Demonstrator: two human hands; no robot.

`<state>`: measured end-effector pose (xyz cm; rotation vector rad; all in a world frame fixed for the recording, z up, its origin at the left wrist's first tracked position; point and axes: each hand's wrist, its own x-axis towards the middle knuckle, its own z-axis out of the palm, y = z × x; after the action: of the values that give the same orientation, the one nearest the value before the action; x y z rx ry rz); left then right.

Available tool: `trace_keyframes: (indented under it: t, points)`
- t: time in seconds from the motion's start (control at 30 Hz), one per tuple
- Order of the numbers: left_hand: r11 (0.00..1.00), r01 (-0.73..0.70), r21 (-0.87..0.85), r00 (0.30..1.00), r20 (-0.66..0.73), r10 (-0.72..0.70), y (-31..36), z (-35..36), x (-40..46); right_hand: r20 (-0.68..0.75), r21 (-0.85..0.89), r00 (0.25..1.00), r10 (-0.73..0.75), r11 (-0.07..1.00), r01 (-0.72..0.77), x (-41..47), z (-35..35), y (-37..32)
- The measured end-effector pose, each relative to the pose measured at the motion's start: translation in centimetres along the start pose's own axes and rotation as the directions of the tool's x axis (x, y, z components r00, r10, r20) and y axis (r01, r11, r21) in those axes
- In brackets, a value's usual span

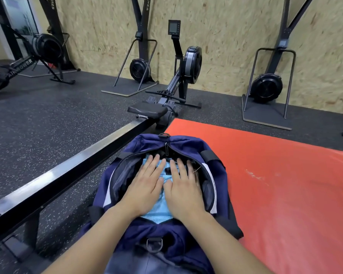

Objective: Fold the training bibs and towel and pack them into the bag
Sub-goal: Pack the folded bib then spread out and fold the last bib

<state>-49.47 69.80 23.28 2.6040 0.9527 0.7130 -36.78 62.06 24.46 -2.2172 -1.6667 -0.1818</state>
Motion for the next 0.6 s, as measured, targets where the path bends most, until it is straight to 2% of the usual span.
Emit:
trace_keyframes:
  t: [0.1,0.23,0.3,0.4,0.5,0.6]
  points:
    - [0.999,0.032,0.015,0.999,-0.007,-0.032,0.0,0.1,0.8,-0.012,0.038,0.999,0.039,0.999,-0.038,1.0,0.0,0.0]
    - [1.000,-0.009,0.014,1.000,0.000,0.009,0.3,0.5,-0.9,0.069,0.014,0.996,-0.048,0.999,0.047,-0.9,0.4,0.4]
    - [1.000,0.017,0.015,1.000,-0.001,-0.017,0.2,0.6,-0.5,0.010,0.089,0.999,-0.037,0.995,0.035,-0.5,0.2,0.6]
    - [0.997,0.047,0.068,0.999,-0.007,-0.047,0.3,0.7,-0.3,-0.010,0.060,1.000,-0.012,0.998,0.012,-0.4,-0.5,0.2]
    - [0.999,0.022,0.047,1.000,-0.015,-0.021,0.7,0.9,-1.3,0.069,0.116,0.997,-0.027,0.993,0.019,-1.5,-0.9,0.1]
    - [0.998,0.042,0.055,0.999,-0.013,-0.041,0.6,0.8,-1.3,0.104,0.046,0.994,-0.021,0.999,0.016,-1.5,-0.9,0.1]
